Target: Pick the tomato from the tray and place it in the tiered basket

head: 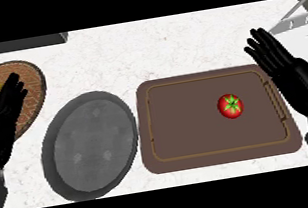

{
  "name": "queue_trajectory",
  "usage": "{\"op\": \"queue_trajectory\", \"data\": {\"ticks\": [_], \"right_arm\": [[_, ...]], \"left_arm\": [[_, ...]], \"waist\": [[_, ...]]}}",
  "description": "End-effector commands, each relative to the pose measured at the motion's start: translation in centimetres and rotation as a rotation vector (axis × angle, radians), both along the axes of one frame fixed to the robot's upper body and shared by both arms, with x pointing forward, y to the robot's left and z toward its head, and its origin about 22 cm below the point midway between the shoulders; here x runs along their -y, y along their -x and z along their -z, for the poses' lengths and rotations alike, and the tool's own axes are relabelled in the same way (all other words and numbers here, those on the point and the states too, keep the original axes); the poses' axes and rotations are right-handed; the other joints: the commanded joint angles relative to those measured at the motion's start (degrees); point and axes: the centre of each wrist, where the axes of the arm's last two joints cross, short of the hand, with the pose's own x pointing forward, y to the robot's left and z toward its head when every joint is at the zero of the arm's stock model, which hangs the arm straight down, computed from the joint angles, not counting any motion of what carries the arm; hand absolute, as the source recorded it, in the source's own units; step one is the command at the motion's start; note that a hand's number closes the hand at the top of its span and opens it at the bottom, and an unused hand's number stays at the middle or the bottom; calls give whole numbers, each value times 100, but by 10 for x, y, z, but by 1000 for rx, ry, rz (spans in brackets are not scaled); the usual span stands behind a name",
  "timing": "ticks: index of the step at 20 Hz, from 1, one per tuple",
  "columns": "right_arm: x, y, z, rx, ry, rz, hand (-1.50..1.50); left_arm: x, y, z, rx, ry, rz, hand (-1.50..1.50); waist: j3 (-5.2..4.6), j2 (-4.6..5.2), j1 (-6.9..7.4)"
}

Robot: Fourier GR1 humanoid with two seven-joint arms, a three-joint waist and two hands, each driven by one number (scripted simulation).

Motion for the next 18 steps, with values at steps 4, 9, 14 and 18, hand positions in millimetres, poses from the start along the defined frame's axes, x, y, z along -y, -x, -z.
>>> {"op": "queue_trajectory", "data": {"ticks": [4,9,14,18], "right_arm": [[48,-13,-42,223,131,280,150],[109,2,-3,-5,24,933,-150],[84,37,12,143,-70,943,-150],[70,60,-18,65,79,813,-150]], "left_arm": [[26,39,71,-160,58,-96,0],[38,49,98,-245,125,-166,0],[60,77,127,-252,127,-137,0],[68,68,137,-246,128,-126,0]], "waist": [[-22,-70,73],[-20,-23,-231],[-16,-88,-33],[-23,-79,-31]]}}
